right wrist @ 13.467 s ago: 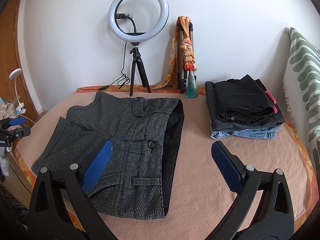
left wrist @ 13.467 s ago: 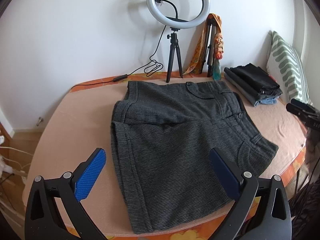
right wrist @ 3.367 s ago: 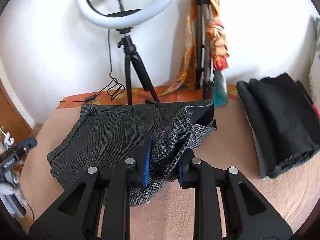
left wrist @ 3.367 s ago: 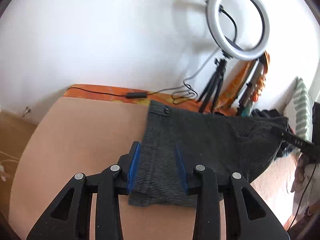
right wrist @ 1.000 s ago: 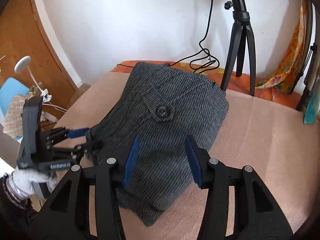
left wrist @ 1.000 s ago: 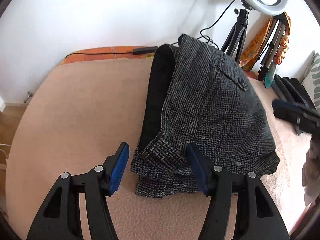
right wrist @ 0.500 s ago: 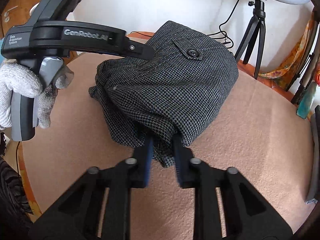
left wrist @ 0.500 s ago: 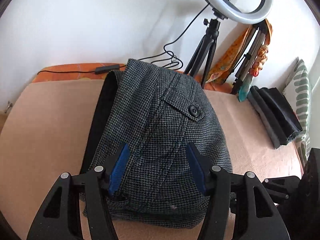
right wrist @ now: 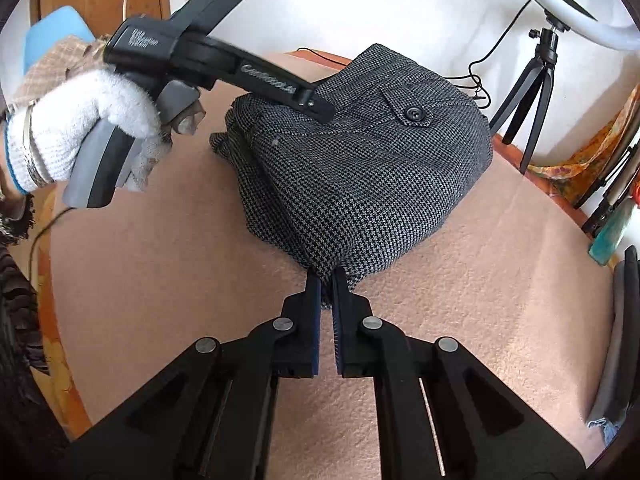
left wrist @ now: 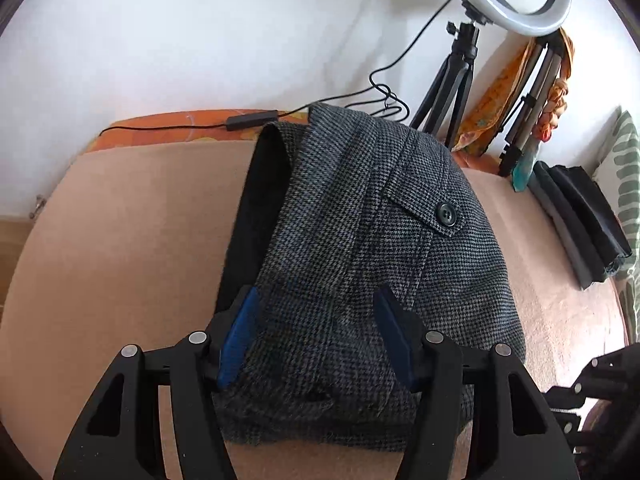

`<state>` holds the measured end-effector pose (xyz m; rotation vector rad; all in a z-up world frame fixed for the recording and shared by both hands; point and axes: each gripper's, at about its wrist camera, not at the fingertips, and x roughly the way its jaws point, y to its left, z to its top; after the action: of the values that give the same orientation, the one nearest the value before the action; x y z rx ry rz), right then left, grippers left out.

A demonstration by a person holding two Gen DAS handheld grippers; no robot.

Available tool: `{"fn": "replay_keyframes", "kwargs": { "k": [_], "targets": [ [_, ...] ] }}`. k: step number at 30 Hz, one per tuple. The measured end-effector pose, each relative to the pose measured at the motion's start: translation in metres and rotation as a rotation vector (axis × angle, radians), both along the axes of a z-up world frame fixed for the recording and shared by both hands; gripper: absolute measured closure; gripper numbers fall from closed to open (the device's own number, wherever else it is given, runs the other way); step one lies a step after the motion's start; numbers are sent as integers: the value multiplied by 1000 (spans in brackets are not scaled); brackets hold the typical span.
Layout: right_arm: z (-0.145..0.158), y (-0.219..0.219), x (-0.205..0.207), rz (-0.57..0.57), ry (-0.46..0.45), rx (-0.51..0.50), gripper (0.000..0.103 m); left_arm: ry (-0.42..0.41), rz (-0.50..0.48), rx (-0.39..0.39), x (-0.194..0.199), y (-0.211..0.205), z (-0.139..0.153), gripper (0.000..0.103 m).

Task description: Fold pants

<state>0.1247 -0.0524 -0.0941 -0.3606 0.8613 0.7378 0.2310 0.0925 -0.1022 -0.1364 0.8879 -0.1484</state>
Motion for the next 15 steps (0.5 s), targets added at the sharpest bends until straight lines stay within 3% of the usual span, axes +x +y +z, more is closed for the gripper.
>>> {"fn": "replay_keyframes", "kwargs": {
  "k": [3, 5, 6, 7, 10, 15],
  "targets": [
    [14, -22, 11, -15, 56, 110, 92, -8, 41, -97, -20, 33, 9, 44],
    [22, -41, 27, -78, 94, 196, 66, 19, 72, -188, -31, 53, 10, 43],
    [23, -50, 36, -112, 116, 239, 48, 36, 87, -233, -36, 61, 9, 43],
    [24, -58, 44, -143, 141, 283, 42, 52, 98, -274, -42, 68, 8, 43],
    [19, -75, 79, -221, 251, 383, 33, 93, 118, -413, -54, 80, -2, 43],
    [-6, -86, 135, -339, 436, 527, 29, 164, 156, -529, -55, 76, -16, 42]
  ]
}}
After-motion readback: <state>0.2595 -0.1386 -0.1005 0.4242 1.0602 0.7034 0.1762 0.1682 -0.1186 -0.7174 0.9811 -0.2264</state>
